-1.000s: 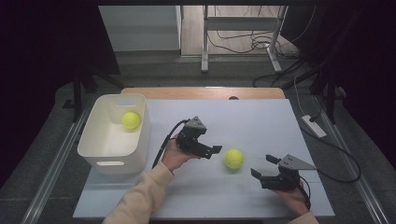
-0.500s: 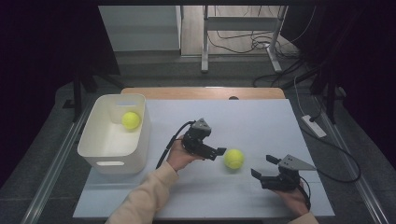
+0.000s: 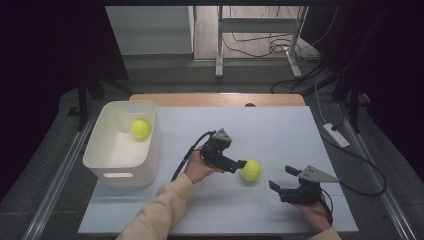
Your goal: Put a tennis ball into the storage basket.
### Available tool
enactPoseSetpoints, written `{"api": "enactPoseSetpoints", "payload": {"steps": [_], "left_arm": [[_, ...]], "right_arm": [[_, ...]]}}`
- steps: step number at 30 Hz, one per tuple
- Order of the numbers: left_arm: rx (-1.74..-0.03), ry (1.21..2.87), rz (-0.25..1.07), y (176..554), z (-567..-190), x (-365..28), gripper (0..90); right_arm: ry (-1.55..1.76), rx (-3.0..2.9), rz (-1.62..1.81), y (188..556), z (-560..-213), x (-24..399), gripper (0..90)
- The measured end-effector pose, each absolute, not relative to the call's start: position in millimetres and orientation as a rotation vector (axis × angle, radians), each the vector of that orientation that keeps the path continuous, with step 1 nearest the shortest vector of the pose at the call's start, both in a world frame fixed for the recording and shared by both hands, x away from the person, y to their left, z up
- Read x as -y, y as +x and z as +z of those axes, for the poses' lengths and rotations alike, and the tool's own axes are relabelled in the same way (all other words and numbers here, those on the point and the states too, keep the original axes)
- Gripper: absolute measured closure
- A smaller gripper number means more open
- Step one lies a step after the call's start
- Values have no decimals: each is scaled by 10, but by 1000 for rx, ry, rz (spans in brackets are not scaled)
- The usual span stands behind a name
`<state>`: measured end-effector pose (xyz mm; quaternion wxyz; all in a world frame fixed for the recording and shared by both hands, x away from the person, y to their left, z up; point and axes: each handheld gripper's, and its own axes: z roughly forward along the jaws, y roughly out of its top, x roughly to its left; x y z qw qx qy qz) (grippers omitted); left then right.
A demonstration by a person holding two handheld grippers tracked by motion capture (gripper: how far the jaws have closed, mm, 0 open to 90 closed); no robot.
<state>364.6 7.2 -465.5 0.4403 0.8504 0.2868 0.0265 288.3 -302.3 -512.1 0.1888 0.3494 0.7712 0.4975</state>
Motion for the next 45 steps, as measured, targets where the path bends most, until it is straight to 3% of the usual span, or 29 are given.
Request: {"api": "enactPoseSetpoints", "payload": {"steps": [45], "left_arm": [[-617,2256,-59,3653,-5023,455,21]], "right_arm": [[982,-2167,1397,2885,-5122,3036,128]]}}
